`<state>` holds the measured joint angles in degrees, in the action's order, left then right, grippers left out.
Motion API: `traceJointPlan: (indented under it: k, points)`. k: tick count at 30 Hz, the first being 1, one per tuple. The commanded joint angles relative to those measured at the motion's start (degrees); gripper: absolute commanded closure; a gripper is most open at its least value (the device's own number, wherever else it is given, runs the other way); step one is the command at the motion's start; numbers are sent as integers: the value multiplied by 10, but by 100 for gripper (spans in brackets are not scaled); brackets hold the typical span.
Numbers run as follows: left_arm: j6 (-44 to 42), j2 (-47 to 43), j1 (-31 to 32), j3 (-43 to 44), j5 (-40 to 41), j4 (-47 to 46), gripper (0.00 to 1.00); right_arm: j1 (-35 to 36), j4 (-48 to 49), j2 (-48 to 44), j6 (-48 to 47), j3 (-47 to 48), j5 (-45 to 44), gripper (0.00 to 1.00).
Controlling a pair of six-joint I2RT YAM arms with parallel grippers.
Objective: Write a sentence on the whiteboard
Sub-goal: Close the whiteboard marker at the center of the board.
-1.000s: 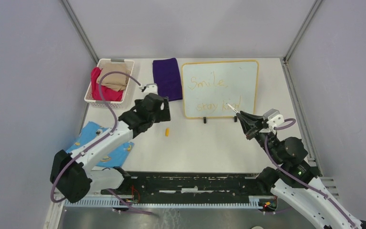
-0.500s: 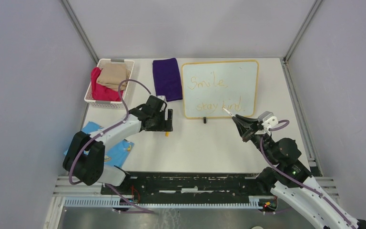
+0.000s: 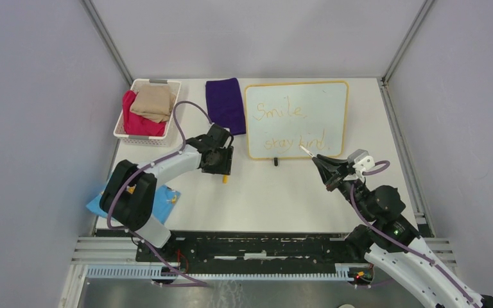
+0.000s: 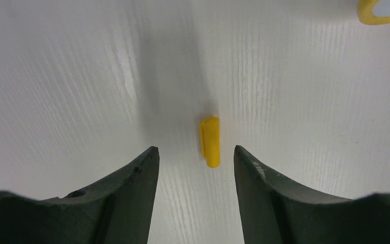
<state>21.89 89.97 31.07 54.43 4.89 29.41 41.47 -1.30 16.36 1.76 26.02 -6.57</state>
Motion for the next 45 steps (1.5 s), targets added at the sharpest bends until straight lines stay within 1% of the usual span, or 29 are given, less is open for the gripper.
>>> traceJointPlan:
  k: [1, 6, 14, 30, 42, 45]
  points:
    - [-30, 23, 19, 43, 43, 6, 39, -1, 18, 5, 10, 21, -3, 100]
    - [-31, 43, 20, 46, 33, 2, 45, -1, 15, 6, 11, 26, -3, 100]
    - [-26, 57, 22, 32, 25, -7, 48, -1, 15, 2, 16, 24, -6, 100]
    - [-20, 91, 30, 35, 31, -2, 57, -1, 15, -2, 19, 22, -9, 100]
    - [-16, 100, 34, 21, 16, 5, 64, -1, 15, 2, 22, 23, -7, 100]
    - [-16, 100, 34, 20, 14, 5, 68, -2, 14, 2, 22, 23, -7, 100]
